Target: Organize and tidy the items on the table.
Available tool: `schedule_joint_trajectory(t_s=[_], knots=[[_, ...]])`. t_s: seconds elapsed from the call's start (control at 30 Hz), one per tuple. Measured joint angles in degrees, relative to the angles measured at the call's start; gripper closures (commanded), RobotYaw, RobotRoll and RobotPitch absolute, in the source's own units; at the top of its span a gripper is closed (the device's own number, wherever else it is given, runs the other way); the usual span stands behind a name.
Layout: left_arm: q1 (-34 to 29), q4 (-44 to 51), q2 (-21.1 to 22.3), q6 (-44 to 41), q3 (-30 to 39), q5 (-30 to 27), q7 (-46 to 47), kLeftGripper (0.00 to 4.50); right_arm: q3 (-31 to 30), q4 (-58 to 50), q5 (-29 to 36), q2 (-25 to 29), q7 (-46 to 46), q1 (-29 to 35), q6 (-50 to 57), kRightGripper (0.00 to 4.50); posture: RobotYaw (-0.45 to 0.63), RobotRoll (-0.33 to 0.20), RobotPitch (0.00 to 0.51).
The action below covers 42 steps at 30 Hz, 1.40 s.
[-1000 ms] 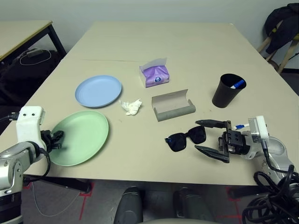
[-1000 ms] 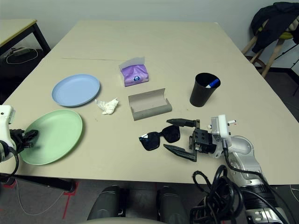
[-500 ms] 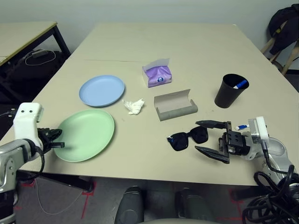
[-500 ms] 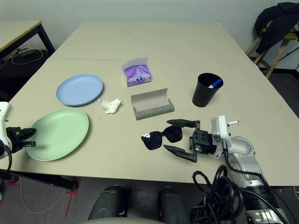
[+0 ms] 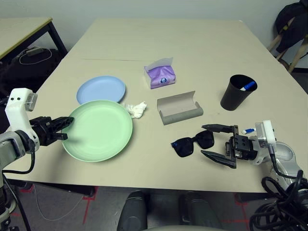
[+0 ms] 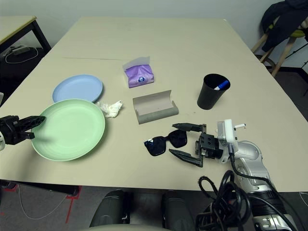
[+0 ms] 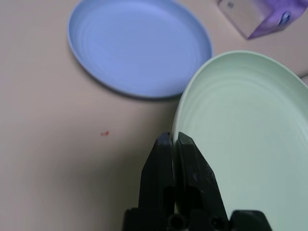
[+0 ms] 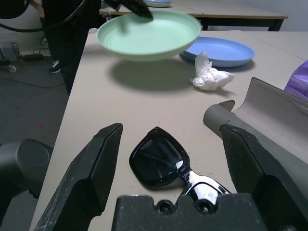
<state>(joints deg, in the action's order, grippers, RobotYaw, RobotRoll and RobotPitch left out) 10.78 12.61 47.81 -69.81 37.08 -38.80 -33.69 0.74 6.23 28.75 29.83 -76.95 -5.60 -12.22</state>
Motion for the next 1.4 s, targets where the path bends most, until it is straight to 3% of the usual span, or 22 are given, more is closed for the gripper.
schedule_joint_trajectory(t_s=[0.1,0.37,0.63,0.93,1.2,1.4], knots=[[4.4,-0.4,-0.9,-0.2,1.2,-0.4,3.1,4.47,0.0,0.0,-0.1,0.1,0.0,0.0,-0.1,0.0,0.13,0.0,0.087],[12.1,-2.8,-10.2,2.6,-3.1,1.4,12.5,4.47,0.0,0.1,-0.5,0.0,0.5,0.1,-0.2,0.0,0.13,0.0,0.087],[21.1,-10.7,-15.6,13.7,-11.5,11.1,22.6,4.47,0.0,-0.4,-0.6,0.0,1.0,0.4,-0.2,0.0,0.1,0.0,0.088],[25.4,-25.9,-16.3,25.6,-20.3,24.8,31.2,4.47,0.1,-1.7,-0.6,0.8,1.8,1.8,-0.1,0.0,0.07,0.0,0.092],[32.9,-33.5,-17.8,28.9,-18.0,26.0,34.2,4.47,0.1,-3.1,-0.6,1.1,2.6,2.8,-0.1,0.0,0.06,0.0,0.09],[33.4,-36.4,-17.2,29.8,-17.8,27.7,34.9,4.47,0.1,-3.5,-0.6,1.1,3.0,2.9,-0.1,0.0,0.06,0.0,0.087]])
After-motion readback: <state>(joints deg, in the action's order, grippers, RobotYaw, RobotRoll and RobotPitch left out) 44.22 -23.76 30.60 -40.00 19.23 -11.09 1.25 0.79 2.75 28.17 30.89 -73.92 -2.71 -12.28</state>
